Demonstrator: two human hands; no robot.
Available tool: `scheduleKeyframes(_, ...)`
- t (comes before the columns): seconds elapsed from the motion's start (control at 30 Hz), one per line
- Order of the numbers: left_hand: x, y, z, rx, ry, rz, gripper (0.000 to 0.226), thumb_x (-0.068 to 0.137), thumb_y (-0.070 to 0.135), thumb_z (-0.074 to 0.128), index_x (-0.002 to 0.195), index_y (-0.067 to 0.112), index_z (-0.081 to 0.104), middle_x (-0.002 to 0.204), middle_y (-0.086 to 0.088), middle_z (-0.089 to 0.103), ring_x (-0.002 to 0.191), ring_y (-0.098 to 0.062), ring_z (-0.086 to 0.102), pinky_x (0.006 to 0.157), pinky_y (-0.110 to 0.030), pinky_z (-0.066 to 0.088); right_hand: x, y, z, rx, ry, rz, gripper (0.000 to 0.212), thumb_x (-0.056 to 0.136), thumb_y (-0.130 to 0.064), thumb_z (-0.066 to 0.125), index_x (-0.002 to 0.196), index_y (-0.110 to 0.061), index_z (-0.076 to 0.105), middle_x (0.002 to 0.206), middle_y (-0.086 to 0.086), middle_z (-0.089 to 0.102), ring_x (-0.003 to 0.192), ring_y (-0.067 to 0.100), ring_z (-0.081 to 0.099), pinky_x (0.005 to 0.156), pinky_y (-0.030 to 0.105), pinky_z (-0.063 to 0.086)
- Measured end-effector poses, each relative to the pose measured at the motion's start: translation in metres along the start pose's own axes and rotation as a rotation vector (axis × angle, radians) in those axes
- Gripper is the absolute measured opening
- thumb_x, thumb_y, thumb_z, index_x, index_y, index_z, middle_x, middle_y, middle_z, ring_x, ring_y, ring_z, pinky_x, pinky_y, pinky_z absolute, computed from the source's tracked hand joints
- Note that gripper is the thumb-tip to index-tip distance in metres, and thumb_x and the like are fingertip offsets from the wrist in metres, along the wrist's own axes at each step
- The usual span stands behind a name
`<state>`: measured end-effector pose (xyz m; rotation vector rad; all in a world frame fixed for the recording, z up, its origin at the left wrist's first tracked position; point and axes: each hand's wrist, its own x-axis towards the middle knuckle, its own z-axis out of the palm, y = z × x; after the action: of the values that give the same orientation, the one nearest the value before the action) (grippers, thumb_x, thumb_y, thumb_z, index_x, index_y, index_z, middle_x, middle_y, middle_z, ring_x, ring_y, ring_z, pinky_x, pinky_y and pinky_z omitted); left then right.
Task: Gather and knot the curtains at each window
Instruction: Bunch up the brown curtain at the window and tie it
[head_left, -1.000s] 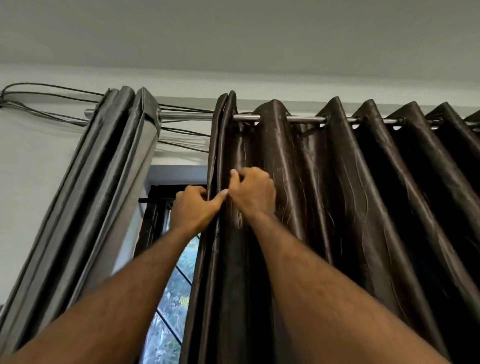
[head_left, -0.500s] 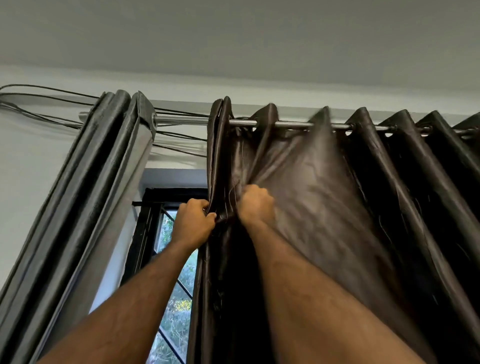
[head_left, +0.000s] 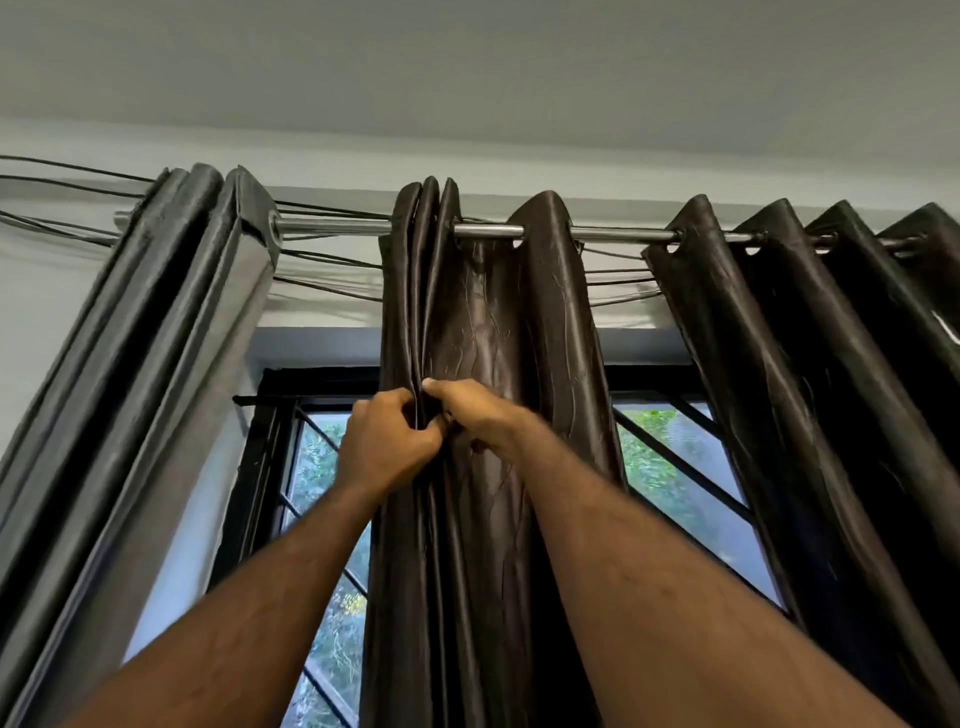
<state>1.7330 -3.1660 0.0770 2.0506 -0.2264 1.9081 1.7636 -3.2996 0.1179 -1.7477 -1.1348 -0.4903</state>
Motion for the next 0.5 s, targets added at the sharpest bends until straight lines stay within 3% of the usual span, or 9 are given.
scheduleKeyframes(0.07,0.000,0.001,0.003,0.077,-0.043,0.003,0.022,0.077,0.046,0.069,0.074,0.025,0.061,0.071,0.000,0.064,0.069,-0.018,0.062,0.061,-0.033,0.053,-0.007,0.011,-0.013,0.027,0.065,-0.042,0.036,0.102,-0.043,0.052,0.116,-0.016,0.072,0.109,0.004,0.069,0.099,0.019,0.067,0.088,0.033,0.053)
scheduleKeyframes(0.17,0.000,0.006,0.008,0.109,-0.016,-0.012,0.015,0.079,0.026,0.065,0.071,0.019,0.055,0.070,-0.006,0.059,0.066,-0.022,0.059,0.060,-0.036,0.052,-0.013,0.042,-0.045,-0.546,0.741,-0.214,0.034,0.093,-0.048,0.066,0.115,-0.022,0.067,0.108,-0.002,0.059,0.101,0.013,0.057,0.092,0.036,0.050)
scheduleKeyframes(0.2,-0.001,0.007,0.010,0.098,-0.012,-0.018,0.018,0.082,0.020,0.066,0.070,0.017,0.053,0.067,-0.005,0.056,0.063,-0.017,0.055,0.059,-0.034,0.049,-0.018,0.051,-0.056,-0.683,0.912,-0.175,0.046,0.089,-0.053,0.069,0.120,-0.021,0.060,0.116,0.002,0.056,0.108,0.019,0.055,0.093,0.040,0.049)
scheduleKeyframes(0.23,-0.003,0.006,0.010,0.092,-0.006,-0.029,0.020,0.085,0.015,0.067,0.070,0.016,0.052,0.065,-0.003,0.055,0.062,-0.013,0.052,0.058,-0.032,0.047,-0.020,0.061,-0.067,-0.731,0.965,-0.073,0.060,0.085,-0.057,0.071,0.128,-0.019,0.053,0.124,0.007,0.053,0.115,0.025,0.053,0.095,0.045,0.048)
scheduleKeyframes(0.3,-0.006,0.002,0.009,0.080,0.009,-0.036,0.025,0.086,0.014,0.068,0.070,0.019,0.050,0.066,-0.001,0.053,0.063,-0.014,0.050,0.061,-0.031,0.045,-0.024,0.077,-0.082,-0.666,0.830,0.130,0.066,0.088,-0.054,0.071,0.134,-0.013,0.046,0.132,0.013,0.055,0.121,0.034,0.054,0.096,0.049,0.048)
scheduleKeyframes(0.37,-0.004,-0.009,0.008,0.051,0.015,-0.042,0.033,0.085,0.015,0.069,0.066,0.025,0.043,0.066,-0.001,0.050,0.064,-0.019,0.047,0.065,-0.029,0.040,-0.026,0.088,-0.087,-0.588,0.674,0.256,0.042,0.098,-0.034,0.063,0.129,-0.008,0.053,0.130,0.018,0.059,0.118,0.038,0.058,0.093,0.047,0.050)
scheduleKeyframes(0.4,-0.004,-0.013,0.007,0.030,0.011,-0.041,0.034,0.083,0.015,0.069,0.064,0.026,0.043,0.064,0.000,0.049,0.064,-0.020,0.046,0.066,-0.028,0.038,-0.027,0.089,-0.082,-0.568,0.683,0.293,0.031,0.100,-0.023,0.058,0.125,-0.006,0.057,0.129,0.018,0.060,0.117,0.039,0.059,0.091,0.045,0.050)
scheduleKeyframes(0.47,-0.004,-0.016,0.004,-0.003,0.002,-0.017,0.019,0.080,0.021,0.067,0.067,0.024,0.053,0.064,0.001,0.055,0.068,-0.023,0.052,0.067,-0.030,0.044,-0.021,0.074,-0.055,-0.529,0.712,0.300,0.026,0.101,-0.013,0.051,0.122,-0.003,0.062,0.126,0.018,0.063,0.117,0.039,0.060,0.090,0.042,0.052)
scheduleKeyframes(0.5,-0.004,-0.016,0.002,-0.012,-0.007,0.008,0.008,0.078,0.026,0.064,0.073,0.020,0.061,0.068,0.000,0.062,0.072,-0.025,0.059,0.069,-0.034,0.051,-0.010,0.059,-0.034,-0.507,0.664,0.214,0.027,0.101,-0.013,0.050,0.122,-0.003,0.064,0.126,0.019,0.064,0.118,0.039,0.061,0.092,0.042,0.052)
